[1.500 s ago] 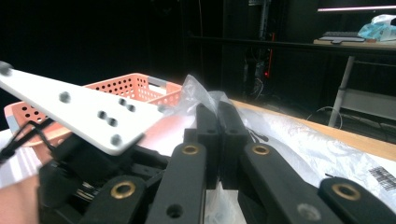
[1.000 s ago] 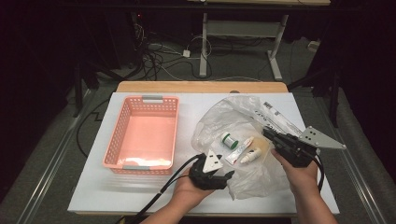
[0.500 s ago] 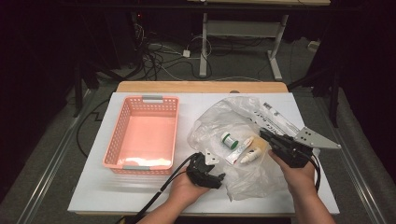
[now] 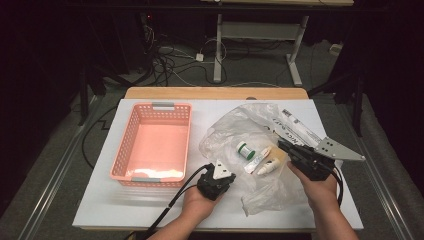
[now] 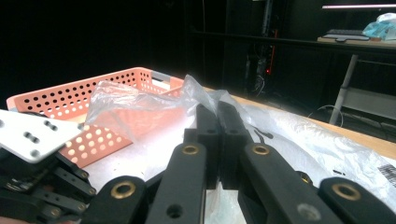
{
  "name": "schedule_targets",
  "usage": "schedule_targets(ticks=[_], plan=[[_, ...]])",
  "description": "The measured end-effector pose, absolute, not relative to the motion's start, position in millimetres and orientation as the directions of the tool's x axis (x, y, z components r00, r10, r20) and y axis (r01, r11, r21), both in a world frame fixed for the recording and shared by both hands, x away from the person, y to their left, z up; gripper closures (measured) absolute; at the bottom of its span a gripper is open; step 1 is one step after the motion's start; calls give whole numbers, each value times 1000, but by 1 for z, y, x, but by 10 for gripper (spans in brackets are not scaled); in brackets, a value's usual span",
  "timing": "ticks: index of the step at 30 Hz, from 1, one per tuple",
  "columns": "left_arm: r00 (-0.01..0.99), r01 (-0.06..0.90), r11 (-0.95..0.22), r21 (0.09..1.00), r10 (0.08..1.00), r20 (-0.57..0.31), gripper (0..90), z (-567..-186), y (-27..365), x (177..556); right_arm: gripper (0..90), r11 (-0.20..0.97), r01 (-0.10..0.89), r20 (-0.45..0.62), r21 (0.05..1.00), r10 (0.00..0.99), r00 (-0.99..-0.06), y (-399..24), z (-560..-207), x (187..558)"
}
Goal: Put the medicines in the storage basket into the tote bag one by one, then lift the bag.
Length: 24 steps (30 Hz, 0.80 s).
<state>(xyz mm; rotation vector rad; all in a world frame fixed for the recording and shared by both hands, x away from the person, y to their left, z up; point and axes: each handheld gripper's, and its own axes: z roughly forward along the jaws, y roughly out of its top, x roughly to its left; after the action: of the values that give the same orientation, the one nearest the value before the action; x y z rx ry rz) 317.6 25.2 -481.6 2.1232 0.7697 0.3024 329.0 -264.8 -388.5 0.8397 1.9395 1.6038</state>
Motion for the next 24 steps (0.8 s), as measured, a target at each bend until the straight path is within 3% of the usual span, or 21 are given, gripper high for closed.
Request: schedule_targets(ticks=[10, 24], plan=[[790, 332, -384, 862, 612, -32, 888, -453, 46, 303, 900, 110, 150, 23, 983, 727, -686, -267, -388, 331], [778, 276, -328, 903, 628, -10, 888, -437, 53, 301, 900, 100, 141, 25, 985, 724, -689, -270, -385, 328]])
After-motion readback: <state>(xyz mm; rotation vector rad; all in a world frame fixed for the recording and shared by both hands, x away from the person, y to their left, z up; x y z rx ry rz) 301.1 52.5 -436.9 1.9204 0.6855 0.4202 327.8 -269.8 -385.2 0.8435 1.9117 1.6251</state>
